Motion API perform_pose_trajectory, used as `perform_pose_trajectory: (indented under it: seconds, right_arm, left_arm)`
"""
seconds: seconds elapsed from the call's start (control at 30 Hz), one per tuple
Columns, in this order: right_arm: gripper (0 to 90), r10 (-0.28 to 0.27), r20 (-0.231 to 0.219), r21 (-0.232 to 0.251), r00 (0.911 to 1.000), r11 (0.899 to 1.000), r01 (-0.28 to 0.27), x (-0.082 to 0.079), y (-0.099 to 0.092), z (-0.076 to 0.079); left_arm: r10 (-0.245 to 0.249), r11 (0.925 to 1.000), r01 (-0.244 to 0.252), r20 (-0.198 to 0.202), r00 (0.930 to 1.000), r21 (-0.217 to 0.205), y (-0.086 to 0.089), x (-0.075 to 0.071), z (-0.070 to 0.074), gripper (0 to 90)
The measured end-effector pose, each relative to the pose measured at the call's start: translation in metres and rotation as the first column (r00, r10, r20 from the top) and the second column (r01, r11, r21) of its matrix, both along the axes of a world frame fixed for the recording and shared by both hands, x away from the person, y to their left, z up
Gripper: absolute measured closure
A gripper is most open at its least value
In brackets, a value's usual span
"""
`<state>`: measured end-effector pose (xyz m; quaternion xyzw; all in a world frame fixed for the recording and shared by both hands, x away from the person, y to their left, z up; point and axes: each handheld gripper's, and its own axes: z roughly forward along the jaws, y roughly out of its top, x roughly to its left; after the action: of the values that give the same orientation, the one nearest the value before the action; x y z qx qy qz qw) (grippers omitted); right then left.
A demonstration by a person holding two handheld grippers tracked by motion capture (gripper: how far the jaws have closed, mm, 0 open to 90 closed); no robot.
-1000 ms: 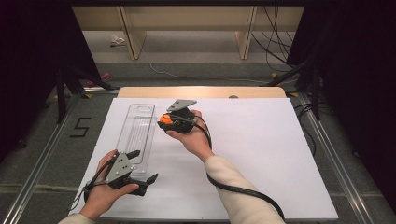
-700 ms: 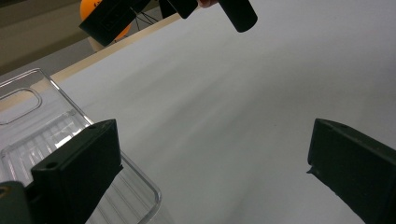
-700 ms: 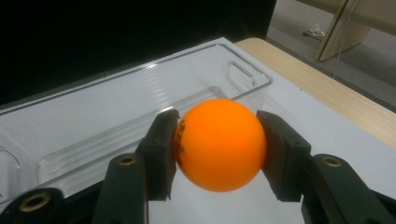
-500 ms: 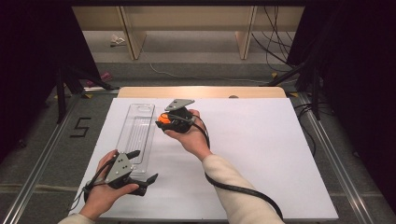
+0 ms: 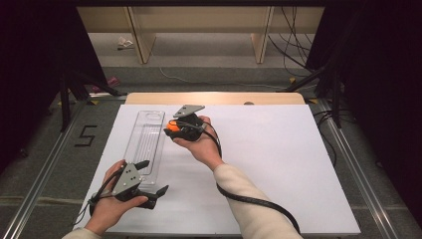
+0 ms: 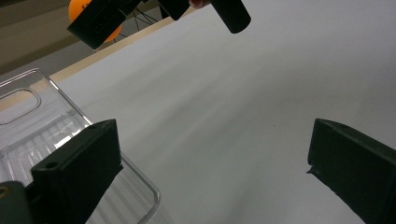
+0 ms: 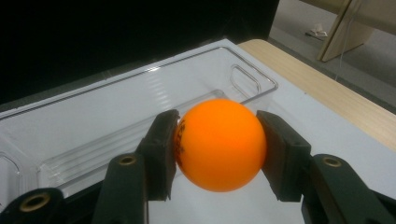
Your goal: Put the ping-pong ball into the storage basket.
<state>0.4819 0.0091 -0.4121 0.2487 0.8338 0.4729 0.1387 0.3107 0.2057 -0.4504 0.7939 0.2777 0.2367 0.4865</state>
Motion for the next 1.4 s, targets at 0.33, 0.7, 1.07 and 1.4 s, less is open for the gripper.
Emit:
perform_pose_trajectory:
  seconds: [0.33,0.7,1.07,1.4]
  right_arm:
    - [51.3,0.008,-0.002,-0.001,1.0000,1.000,-0.008,0.001,0.007,0.000]
    - [51.4,0.014,-0.003,-0.005,0.9999,1.000,-0.014,0.001,0.012,0.000]
    - [51.4,0.016,-0.008,-0.006,0.9998,1.000,-0.016,0.002,0.016,-0.003]
    - [51.4,0.022,-0.010,-0.005,0.9997,1.000,-0.022,0.003,0.022,-0.003]
  left_arm:
    - [0.000,1.0000,0.000,0.000,1.0000,-0.002,0.000,0.000,0.000,2.2]
    - [-0.001,1.0000,0.001,0.000,1.0000,-0.001,0.000,0.000,0.000,2.2]
    - [-0.001,1.0000,0.001,-0.001,1.0000,-0.003,0.000,-0.001,0.000,2.2]
    - [0.000,1.0000,0.000,0.002,1.0000,-0.002,0.000,0.000,0.000,2.3]
